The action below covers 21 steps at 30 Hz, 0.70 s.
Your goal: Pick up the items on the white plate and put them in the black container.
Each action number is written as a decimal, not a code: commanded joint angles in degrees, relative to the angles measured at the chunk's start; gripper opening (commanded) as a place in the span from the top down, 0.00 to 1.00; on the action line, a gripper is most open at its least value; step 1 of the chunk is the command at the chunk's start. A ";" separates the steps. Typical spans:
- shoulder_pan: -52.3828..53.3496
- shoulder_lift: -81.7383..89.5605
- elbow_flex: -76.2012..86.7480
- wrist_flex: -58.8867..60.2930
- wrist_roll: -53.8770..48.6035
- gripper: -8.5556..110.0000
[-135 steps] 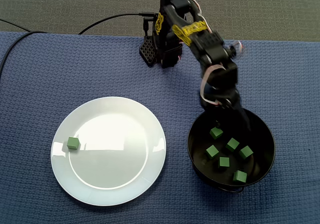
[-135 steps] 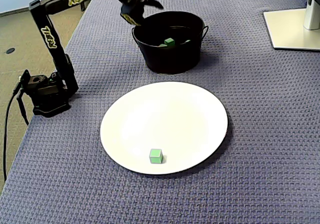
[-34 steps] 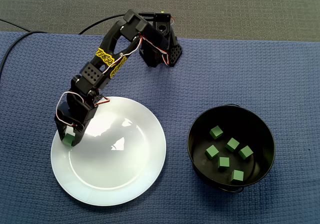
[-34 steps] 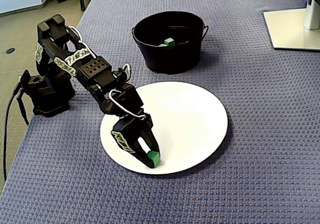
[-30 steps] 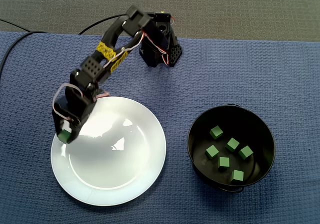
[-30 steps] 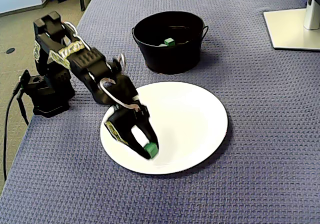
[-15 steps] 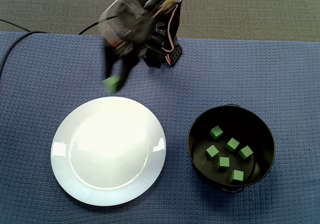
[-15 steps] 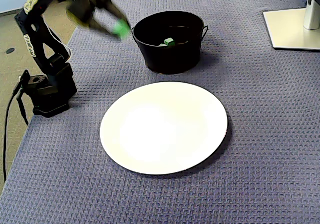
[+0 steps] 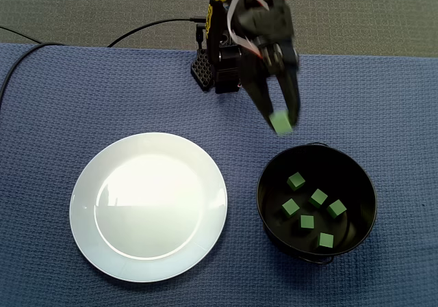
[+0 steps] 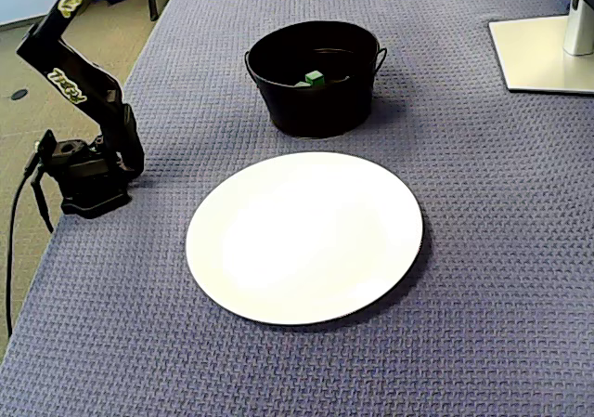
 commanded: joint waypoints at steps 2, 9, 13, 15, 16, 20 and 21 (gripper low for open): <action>-5.98 -9.40 4.92 -6.15 6.77 0.93; -13.97 -20.83 10.90 -6.59 12.04 0.93; -15.29 -25.93 13.45 -9.67 12.30 0.93; -15.47 -27.16 14.15 -10.02 12.57 0.83; -15.47 -27.33 14.59 -10.02 12.83 0.73; -13.62 -24.61 14.85 -7.73 12.22 0.57; -12.30 -22.59 13.54 -5.80 11.78 0.56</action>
